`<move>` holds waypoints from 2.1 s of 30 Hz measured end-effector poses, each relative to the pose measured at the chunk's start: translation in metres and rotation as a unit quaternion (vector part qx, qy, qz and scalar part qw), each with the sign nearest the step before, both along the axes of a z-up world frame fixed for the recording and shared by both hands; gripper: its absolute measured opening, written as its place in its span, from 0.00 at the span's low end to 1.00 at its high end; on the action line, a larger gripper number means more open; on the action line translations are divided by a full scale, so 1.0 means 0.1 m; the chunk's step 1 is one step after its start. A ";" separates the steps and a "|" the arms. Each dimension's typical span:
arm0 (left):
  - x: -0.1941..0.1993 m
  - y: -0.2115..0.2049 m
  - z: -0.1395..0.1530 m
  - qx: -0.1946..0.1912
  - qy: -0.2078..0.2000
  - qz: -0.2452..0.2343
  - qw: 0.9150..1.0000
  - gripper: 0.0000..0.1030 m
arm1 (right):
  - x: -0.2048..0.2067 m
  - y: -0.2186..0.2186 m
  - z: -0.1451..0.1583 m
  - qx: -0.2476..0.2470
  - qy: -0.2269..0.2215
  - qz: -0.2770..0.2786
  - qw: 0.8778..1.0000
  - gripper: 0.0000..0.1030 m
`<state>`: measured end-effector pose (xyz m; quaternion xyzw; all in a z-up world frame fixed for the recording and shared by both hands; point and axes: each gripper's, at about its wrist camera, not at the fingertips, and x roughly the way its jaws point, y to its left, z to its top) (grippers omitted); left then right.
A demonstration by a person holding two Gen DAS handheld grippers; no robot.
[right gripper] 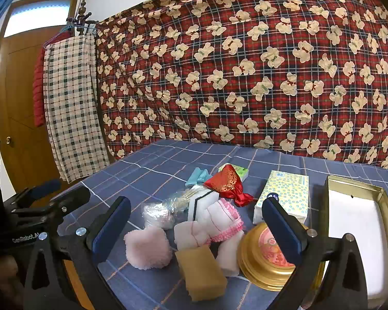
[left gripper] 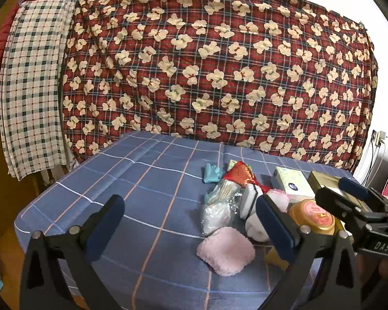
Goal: Organize soft objects
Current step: 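Move both tools toward the pile of soft objects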
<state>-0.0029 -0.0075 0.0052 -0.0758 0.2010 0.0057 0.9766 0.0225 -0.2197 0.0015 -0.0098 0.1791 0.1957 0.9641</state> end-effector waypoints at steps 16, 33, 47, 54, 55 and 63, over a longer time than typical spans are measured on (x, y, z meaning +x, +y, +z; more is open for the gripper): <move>0.00 0.00 -0.01 0.001 -0.001 0.001 1.000 1.00 | 0.01 -0.02 0.01 0.002 0.003 0.000 1.000 1.00; 0.00 -0.01 -0.01 0.002 -0.002 0.001 1.000 1.00 | 0.05 -0.04 -0.09 0.003 0.008 -0.001 1.000 1.00; -0.01 -0.01 -0.01 0.002 -0.001 0.001 1.000 1.00 | 0.05 -0.05 -0.14 0.006 0.013 -0.002 1.000 1.00; -0.01 -0.02 -0.02 0.004 -0.001 0.000 1.000 1.00 | 0.05 -0.07 -0.18 0.009 0.016 -0.003 1.000 1.00; 0.00 -0.01 -0.02 0.004 -0.001 0.000 1.000 1.00 | 0.05 -0.07 -0.18 0.009 0.016 -0.003 1.000 1.00; -0.02 -0.03 -0.04 0.004 0.004 0.000 1.000 1.00 | 0.06 -0.08 -0.30 0.012 0.024 -0.005 1.000 1.00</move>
